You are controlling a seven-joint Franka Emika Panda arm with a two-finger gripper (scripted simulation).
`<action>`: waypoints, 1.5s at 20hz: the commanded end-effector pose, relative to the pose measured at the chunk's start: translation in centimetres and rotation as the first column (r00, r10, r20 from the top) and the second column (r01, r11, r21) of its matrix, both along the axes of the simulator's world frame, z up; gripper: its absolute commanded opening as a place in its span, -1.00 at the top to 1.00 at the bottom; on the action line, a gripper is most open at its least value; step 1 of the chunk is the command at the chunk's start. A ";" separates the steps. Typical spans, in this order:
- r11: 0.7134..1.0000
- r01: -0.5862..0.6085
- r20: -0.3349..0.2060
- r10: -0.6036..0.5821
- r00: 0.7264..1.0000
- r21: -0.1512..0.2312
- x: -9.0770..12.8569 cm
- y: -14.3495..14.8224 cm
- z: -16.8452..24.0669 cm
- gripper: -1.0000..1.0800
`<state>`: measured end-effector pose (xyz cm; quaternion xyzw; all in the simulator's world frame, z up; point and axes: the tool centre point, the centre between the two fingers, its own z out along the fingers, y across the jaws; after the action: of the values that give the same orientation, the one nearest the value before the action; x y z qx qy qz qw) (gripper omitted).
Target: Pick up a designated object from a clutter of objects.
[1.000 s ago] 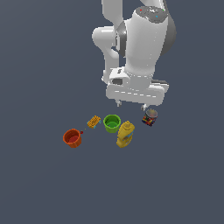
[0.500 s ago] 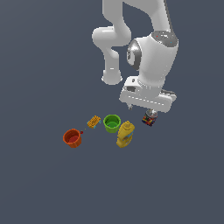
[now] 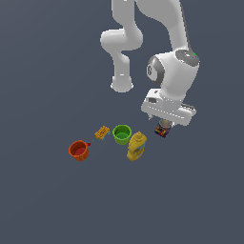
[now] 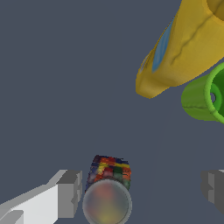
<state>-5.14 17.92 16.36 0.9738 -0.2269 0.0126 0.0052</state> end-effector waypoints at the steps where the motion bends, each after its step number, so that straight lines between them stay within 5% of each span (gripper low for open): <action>1: 0.999 0.034 -0.003 -0.034 0.999 0.003 -1.0 1.2 -1.2 -0.92; 15: 0.988 0.155 -0.020 -0.155 0.988 0.015 -5.0 5.2 -5.2 -0.92; 30: 0.986 0.164 -0.023 -0.164 0.986 0.016 -5.5 5.5 -7.4 -0.92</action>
<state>-10.58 23.45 9.57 0.9519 -0.3064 0.0001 -0.0002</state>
